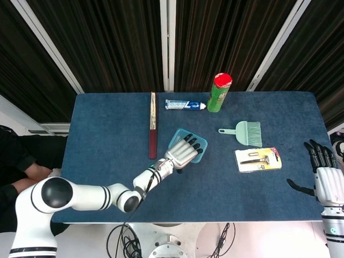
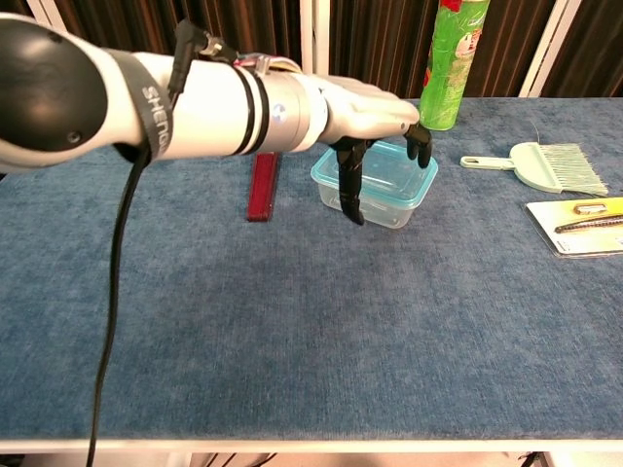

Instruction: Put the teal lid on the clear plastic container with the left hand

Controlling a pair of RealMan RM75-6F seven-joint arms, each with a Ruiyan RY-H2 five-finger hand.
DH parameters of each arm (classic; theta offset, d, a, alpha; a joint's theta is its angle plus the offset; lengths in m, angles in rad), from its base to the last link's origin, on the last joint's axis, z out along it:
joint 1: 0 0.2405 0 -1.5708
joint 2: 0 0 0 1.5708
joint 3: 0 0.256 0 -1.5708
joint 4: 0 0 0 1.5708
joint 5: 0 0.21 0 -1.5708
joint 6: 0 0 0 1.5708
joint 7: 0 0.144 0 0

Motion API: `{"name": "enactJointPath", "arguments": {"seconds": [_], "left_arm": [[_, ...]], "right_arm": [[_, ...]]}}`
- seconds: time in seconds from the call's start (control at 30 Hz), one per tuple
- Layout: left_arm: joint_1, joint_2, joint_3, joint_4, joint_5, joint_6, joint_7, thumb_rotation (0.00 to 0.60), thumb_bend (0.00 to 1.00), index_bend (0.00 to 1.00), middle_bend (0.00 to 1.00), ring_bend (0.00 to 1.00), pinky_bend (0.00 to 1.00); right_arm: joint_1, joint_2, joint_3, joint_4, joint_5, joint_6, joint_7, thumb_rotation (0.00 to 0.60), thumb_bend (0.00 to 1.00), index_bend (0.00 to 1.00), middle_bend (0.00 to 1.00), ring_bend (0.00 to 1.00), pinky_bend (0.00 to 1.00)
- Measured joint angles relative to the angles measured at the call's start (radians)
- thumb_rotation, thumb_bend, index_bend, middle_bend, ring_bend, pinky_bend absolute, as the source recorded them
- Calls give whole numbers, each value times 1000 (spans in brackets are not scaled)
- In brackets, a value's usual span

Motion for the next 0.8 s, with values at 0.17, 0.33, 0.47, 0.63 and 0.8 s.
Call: {"name": "enactJointPath", "arguments": {"seconds": [0.17, 0.33, 0.47, 0.63, 0.8], "left_arm": [[10, -26, 17, -8, 3, 13, 34, 600, 81, 203, 144, 43, 0], [14, -58, 25, 10, -9, 10, 60, 600, 75, 203, 144, 43, 0], [19, -65, 25, 17, -19, 14, 75, 600, 74, 203, 144, 43, 0], [28, -41, 10, -5, -19, 22, 72, 600, 66, 203, 144, 43, 0], [76, 27, -24, -70, 14, 77, 6, 600, 66, 203, 144, 43, 0]], "right_arm": [[-4, 0, -2, -1, -4, 7, 0, 600, 40, 0, 0, 0, 0], [-8, 1, -4, -2, -5, 11, 0, 600, 40, 0, 0, 0, 0], [-10, 2, -4, -2, -7, 16, 0, 600, 40, 0, 0, 0, 0], [-14, 4, -5, -5, -12, 24, 1, 600, 40, 0, 0, 0, 0], [-19, 11, -6, -6, -18, 34, 7, 600, 40, 0, 0, 0, 0]]}}
